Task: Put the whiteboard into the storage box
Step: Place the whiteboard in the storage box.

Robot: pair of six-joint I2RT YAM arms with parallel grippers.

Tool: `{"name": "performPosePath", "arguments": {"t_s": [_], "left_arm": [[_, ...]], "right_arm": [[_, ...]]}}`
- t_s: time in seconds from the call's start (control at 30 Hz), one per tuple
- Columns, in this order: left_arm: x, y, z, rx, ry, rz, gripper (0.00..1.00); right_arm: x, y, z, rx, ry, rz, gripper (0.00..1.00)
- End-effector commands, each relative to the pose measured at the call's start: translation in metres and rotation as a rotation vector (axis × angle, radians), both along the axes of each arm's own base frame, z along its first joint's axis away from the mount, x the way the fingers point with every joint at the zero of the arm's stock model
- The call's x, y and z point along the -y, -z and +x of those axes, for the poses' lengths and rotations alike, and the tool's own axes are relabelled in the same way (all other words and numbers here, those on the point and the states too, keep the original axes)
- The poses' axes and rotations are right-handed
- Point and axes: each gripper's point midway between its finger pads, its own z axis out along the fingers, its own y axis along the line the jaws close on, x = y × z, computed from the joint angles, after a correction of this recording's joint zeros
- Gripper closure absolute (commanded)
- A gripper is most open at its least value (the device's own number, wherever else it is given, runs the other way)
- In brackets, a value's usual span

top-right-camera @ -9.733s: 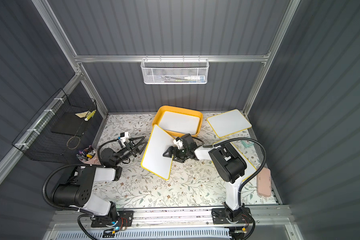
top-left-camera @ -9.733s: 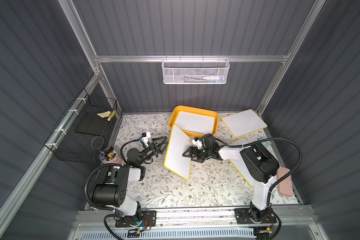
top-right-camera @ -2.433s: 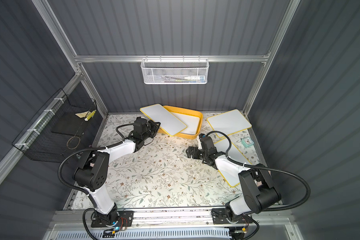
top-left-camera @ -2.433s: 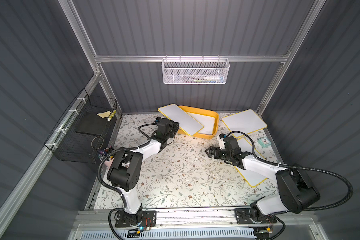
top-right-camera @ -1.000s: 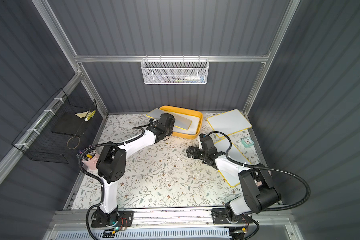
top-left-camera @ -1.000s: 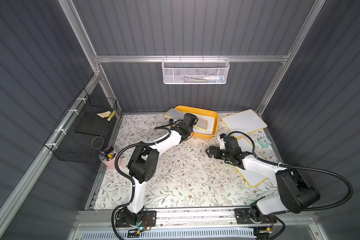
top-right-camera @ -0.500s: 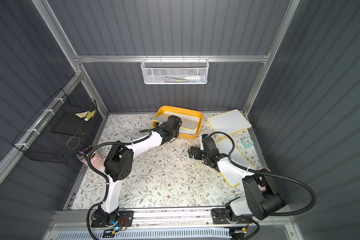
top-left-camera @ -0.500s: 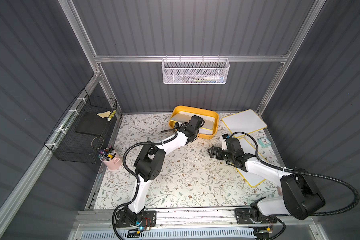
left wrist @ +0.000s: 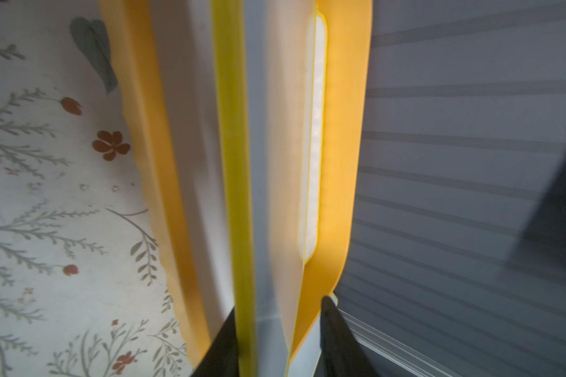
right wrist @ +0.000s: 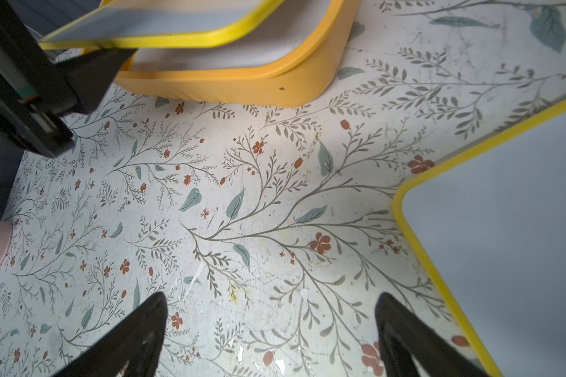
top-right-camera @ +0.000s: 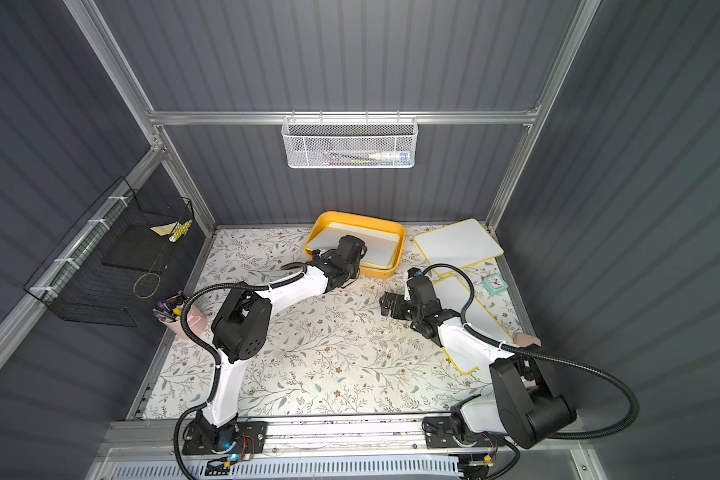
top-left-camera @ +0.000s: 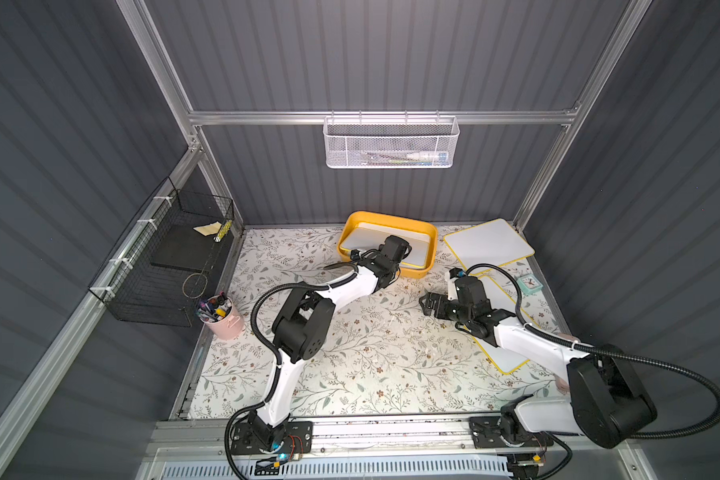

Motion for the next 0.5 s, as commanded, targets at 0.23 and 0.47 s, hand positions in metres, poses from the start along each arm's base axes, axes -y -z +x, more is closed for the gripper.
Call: {"name": "performPosePath", "arguments": {"t_s": [0.23, 0.47], "left_arm": [[-0.005, -0.022, 0.004, 0.102, 0.109, 0.157, 0.04], [-0.001, -0.034, 0.020, 0.088, 0.276, 0.325, 0.04]], "right_arm": [[0.000, 0.005, 0.000, -0.019, 0.009, 0.011, 0.01], [0.000, 0.006, 0.000, -0.025, 0.008, 0.016, 0.01]]}}
